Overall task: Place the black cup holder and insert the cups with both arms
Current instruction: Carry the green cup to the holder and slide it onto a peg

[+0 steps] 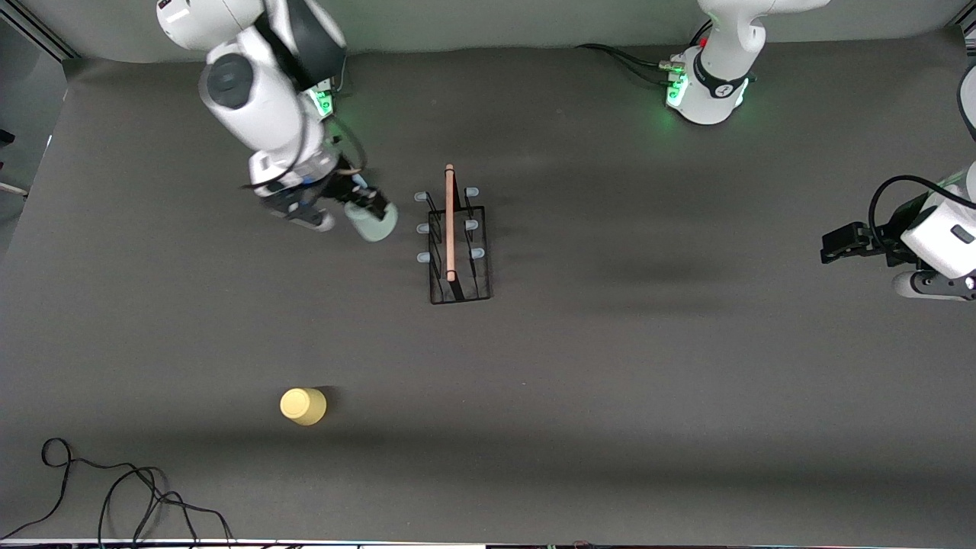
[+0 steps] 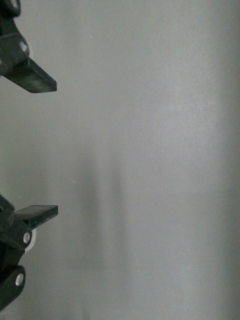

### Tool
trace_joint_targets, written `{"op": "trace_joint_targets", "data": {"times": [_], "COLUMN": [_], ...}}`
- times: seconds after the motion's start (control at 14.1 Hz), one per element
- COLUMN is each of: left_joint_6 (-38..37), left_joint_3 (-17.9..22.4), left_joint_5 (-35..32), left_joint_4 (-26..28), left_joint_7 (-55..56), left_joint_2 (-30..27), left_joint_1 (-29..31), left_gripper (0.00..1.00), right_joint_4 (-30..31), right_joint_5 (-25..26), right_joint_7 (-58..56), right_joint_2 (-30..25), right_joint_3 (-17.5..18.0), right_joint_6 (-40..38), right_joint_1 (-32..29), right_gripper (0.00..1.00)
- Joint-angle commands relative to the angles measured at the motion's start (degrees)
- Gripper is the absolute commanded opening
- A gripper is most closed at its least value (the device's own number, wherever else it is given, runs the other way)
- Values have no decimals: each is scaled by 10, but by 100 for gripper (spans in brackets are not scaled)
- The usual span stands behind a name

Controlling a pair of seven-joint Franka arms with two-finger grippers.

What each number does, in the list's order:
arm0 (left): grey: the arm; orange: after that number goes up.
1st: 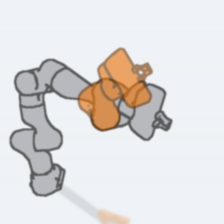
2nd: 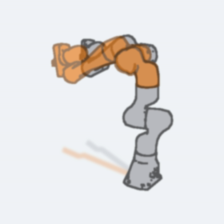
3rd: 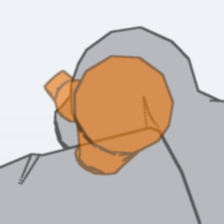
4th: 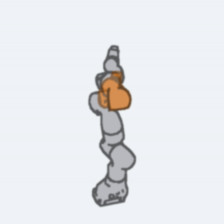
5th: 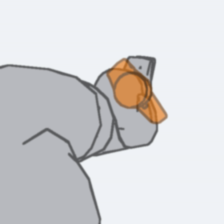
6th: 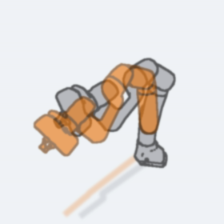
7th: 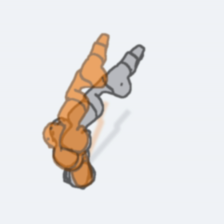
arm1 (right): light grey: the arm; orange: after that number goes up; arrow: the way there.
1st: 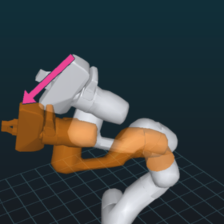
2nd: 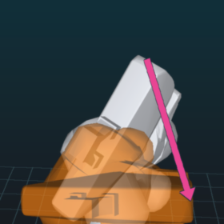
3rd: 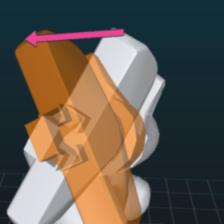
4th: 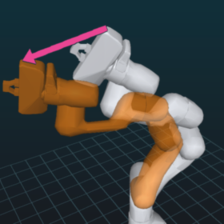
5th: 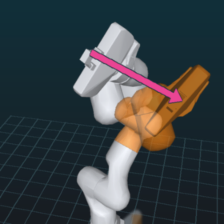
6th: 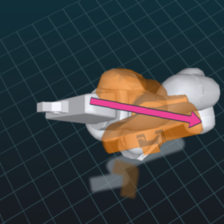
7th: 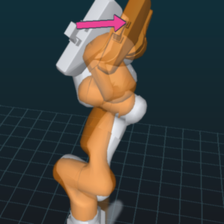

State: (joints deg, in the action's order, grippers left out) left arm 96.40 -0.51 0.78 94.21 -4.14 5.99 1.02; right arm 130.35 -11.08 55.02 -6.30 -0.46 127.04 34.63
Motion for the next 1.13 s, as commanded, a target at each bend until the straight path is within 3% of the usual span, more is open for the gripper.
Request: {"op": "trace_joint_targets", "data": {"times": [0.0,0.64,0.71,0.78,0.85,1.06], "left_joint_6": [-2,-56,-57,-58,-57,-46], "left_joint_3": [12,3,2,2,2,2], "left_joint_5": [-9,-37,-37,-37,-37,-36], "left_joint_4": [11,13,12,13,13,9], "left_joint_7": [1,-7,-6,-6,-7,-7], "left_joint_2": [-20,-61,-62,-63,-62,-62], "left_joint_1": [-12,-17,-17,-17,-16,-16], "left_gripper": [100,100,100,100,100,100], "right_joint_4": [-15,10,9,9,8,3], "right_joint_5": [-7,0,0,-1,-1,0], "right_joint_7": [63,92,92,92,97,96], "right_joint_2": [17,73,81,84,84,72], "right_joint_3": [-8,-8,-8,-8,-8,-12], "right_joint_6": [-8,41,46,52,52,46], "right_joint_1": [41,96,96,96,95,92], "right_gripper": [0,0,6,77,99,100]}}
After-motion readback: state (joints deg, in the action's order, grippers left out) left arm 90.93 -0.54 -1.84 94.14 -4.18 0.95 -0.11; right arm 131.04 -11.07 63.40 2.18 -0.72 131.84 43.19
